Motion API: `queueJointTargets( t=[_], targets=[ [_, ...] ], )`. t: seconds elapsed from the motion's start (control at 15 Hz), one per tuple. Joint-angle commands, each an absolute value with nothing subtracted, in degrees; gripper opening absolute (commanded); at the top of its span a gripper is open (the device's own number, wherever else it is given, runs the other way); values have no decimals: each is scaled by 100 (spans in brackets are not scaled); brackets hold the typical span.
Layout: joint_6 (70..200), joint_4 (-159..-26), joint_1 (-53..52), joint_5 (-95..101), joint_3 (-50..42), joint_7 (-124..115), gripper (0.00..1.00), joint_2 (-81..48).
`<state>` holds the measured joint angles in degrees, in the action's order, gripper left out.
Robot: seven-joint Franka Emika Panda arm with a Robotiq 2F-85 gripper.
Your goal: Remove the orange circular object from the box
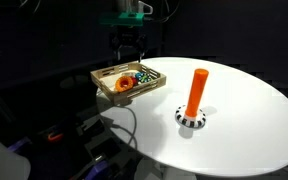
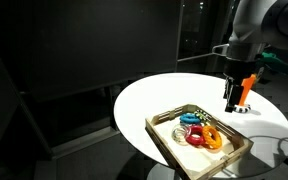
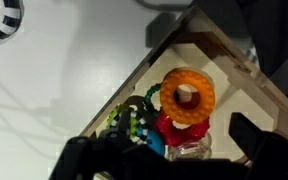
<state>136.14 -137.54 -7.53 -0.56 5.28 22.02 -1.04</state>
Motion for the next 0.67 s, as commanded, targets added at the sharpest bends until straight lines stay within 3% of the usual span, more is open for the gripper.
queueJointTargets(
  t=[0.0, 0.6],
  targets=[
    [13609, -13746, -702, -52, 582, 2207, 100, -125],
    [15051, -13908, -716, 480, 637, 1961, 100, -543]
  ],
)
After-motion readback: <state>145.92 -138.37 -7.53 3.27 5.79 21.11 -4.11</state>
